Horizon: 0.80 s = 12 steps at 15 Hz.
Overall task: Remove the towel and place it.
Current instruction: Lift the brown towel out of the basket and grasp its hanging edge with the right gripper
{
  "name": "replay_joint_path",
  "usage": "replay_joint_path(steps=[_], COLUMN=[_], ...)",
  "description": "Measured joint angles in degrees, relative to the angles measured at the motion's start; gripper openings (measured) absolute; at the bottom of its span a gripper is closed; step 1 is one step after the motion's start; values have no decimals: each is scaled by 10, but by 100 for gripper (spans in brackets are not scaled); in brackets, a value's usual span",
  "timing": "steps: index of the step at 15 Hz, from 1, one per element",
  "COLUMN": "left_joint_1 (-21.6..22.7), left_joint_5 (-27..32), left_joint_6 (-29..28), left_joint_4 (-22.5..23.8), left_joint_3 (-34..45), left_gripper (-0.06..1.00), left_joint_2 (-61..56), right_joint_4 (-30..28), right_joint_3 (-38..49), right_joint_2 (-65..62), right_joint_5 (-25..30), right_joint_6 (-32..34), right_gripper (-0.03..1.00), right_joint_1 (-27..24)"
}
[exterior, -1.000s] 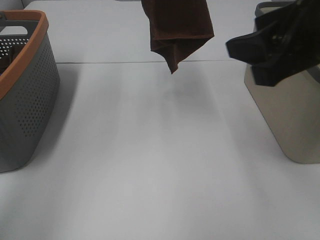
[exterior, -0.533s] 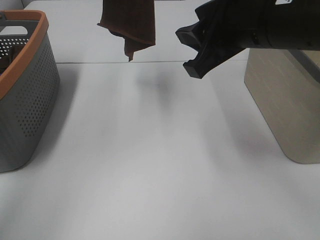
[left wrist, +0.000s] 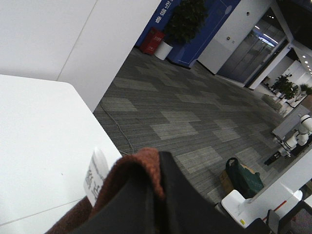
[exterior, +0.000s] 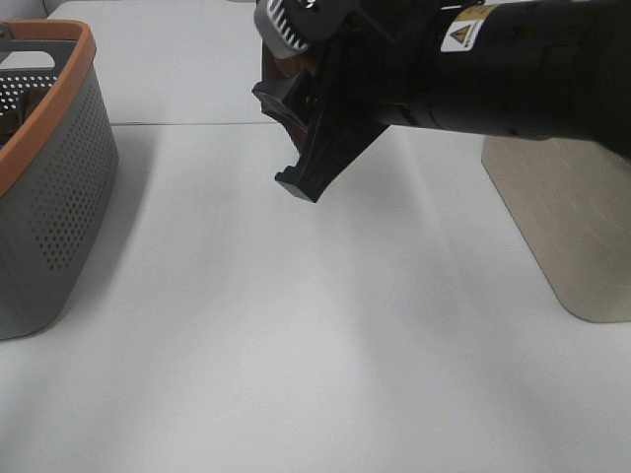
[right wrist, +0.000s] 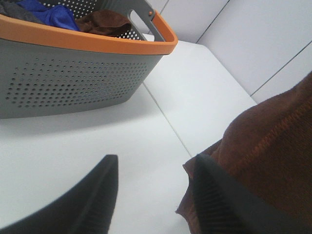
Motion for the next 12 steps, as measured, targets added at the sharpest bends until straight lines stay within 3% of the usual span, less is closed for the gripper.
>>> replay_joint_path(steps=[5, 12], left_joint_1=[-30, -34], left_joint_5=[-1, -1], left_joint_6=[0, 0], left_joint_4=[1, -3], left_joint_3=[0, 0], left_gripper=[0, 0], left_joint_2=[0, 0], right_joint_4=[83, 131], right_joint_3=[0, 0], right_joint_2=[47, 48], right_joint_5=[-131, -160], right_joint_6=[-1, -1], right_gripper=[47, 47], right_joint_1=[0, 0])
